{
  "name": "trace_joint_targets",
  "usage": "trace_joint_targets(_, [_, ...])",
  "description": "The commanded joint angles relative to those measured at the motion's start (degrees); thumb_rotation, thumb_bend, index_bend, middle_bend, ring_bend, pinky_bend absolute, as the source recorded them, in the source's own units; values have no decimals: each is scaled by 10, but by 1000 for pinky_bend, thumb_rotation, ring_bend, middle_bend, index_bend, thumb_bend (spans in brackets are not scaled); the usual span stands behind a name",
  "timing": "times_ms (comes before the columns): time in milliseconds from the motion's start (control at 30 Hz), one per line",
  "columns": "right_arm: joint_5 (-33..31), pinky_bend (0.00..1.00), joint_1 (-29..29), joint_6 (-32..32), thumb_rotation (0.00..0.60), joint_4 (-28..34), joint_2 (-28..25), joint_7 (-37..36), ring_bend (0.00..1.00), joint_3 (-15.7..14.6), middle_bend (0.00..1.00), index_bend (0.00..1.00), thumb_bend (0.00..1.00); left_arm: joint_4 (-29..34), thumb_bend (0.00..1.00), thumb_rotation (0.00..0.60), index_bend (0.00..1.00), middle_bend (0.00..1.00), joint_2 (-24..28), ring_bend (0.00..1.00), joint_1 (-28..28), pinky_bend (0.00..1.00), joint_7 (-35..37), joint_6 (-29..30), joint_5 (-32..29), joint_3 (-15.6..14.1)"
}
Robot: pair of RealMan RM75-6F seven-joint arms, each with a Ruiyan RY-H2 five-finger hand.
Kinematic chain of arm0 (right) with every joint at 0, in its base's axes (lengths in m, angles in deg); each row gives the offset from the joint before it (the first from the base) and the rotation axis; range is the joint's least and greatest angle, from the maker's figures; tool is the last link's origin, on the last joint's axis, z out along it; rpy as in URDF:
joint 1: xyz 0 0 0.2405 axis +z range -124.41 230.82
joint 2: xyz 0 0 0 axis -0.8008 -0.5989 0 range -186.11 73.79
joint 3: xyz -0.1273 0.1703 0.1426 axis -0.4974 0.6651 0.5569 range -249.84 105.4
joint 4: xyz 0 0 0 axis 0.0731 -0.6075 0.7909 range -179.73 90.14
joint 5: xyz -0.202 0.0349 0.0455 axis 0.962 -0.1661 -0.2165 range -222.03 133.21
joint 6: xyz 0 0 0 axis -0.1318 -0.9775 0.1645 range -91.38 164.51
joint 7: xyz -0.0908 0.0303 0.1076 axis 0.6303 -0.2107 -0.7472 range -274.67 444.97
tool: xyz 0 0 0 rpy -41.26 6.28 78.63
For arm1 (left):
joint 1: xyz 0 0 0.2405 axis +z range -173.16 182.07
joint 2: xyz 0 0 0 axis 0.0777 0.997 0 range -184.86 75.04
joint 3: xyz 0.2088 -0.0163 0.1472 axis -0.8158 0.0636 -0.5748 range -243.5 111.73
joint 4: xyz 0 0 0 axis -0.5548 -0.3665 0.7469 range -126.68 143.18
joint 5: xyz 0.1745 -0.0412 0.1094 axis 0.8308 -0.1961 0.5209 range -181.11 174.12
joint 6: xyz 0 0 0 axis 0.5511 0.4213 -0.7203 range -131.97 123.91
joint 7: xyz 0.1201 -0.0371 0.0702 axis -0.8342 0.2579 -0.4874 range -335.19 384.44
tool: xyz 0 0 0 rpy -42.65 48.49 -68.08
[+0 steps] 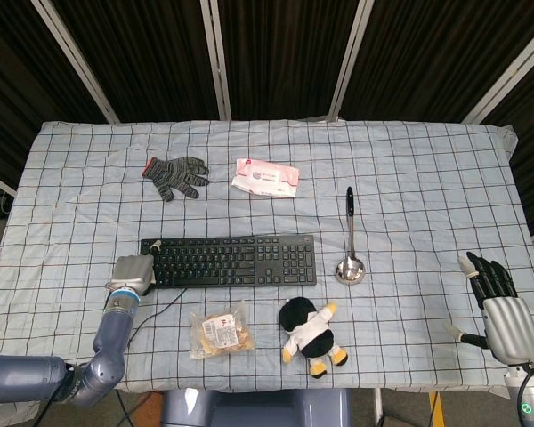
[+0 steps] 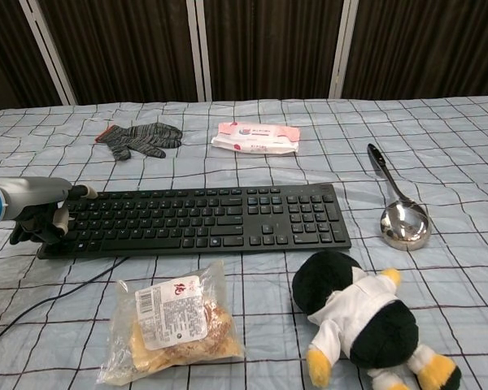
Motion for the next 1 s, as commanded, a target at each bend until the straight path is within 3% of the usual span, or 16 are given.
trace_joint_targets(33, [0,0,0,0,600,0,0,1,0,0,0,0,51,16,1000,600,0,836,11,733,2,615,9,7,15,4])
trace_joint_targets(233, [-6,0,0,4,600,0,0,2,0,1,0,0,51,81,1000,600,0,793,53,691,23,583,48,31,84,5])
trace_joint_targets(333, [-5,0,0,3,600,0,0,4,0,1,0,0,51,126,1000,600,0,669,88,583,47,491,81,49,136,-1])
trace_joint_targets(433, [-6,0,0,3,600,0,0,7,0,1,0,0,51,163,934,600,0,395,128,361,74,367,101,77,211,-24])
trace_joint_targets(500, [-7,0,0,4,600,0,0,8,0,1,0,0,52,182,770,600,0,126,152,158,98,249,113,106,281,-50])
trace_joint_targets(567, [-8,0,0,5,600,0,0,10,0,2,0,0,51,192,622,600,0,12,172,37,127,132,128,139,357,-80])
trace_joint_targets(667, [-9,0,0,6,600,1,0,13,0,2,0,0,51,189,393,600,0,0,190,0,165,11,149,180,451,-122])
trace_joint_targets(800, [-10,0,0,6,600,2,0,20,0,2,0,0,52,164,193,600,0,0,206,0,221,0,192,231,558,-173])
trace_joint_targets(1000, [-7,0,0,2,600,2,2,27,0,4,0,0,51,83,139,600,0,0,198,0,288,0,235,308,673,-207])
